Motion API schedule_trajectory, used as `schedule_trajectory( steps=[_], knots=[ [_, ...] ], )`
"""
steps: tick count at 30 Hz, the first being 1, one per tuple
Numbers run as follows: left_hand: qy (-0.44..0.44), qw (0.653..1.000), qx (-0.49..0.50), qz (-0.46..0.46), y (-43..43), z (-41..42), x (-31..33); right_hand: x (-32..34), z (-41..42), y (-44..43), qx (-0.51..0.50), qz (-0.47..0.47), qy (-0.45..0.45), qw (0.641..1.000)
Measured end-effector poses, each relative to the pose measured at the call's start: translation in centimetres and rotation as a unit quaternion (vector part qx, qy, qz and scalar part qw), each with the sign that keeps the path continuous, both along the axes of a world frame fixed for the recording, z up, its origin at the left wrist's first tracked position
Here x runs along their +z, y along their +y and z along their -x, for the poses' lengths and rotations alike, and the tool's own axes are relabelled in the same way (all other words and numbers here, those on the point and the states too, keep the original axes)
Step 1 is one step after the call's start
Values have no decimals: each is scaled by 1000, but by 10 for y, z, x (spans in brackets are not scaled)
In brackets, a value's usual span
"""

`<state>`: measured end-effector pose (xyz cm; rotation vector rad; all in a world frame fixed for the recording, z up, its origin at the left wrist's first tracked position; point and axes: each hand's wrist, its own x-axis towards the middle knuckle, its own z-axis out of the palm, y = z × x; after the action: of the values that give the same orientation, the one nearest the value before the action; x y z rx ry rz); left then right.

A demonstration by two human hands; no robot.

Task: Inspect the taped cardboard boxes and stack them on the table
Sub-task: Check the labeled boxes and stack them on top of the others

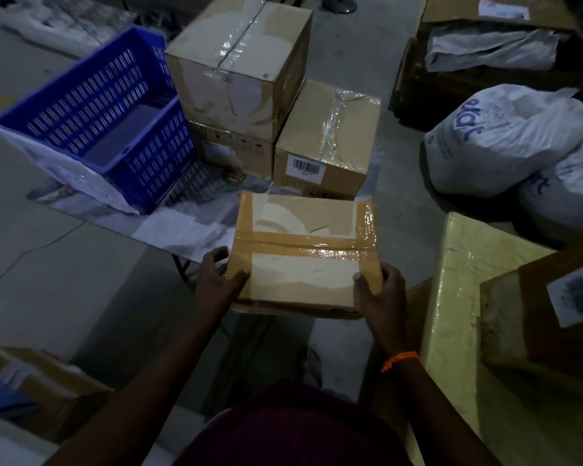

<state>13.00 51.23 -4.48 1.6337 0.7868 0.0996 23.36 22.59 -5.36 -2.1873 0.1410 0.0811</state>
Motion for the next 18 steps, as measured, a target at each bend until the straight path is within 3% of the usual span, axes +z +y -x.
schedule_trajectory(
  steps=[2, 4, 7, 10, 12, 18],
  knots=[
    [-32, 990, -21, -133, -7, -7, 7, 0, -5, 9, 56, 89, -85, 991],
    [-104, 957, -84, -259, -13, -26, 12, 2, -18, 26, 130, 163, -151, 966],
    [-72, 892, -224, -386, -20, -65, 11, 4, -44, 59, 264, 206, -162, 928],
    [-5, 811, -351, -469, -27, -99, 6, -3, -63, 86, 346, 245, -140, 895],
    [32, 777, -391, -493, -28, -111, 3, -6, -71, 94, 359, 269, -130, 884],
    [32, 754, -392, -526, -25, -111, -16, -15, -72, 90, 367, 273, -138, 878]
  ],
)
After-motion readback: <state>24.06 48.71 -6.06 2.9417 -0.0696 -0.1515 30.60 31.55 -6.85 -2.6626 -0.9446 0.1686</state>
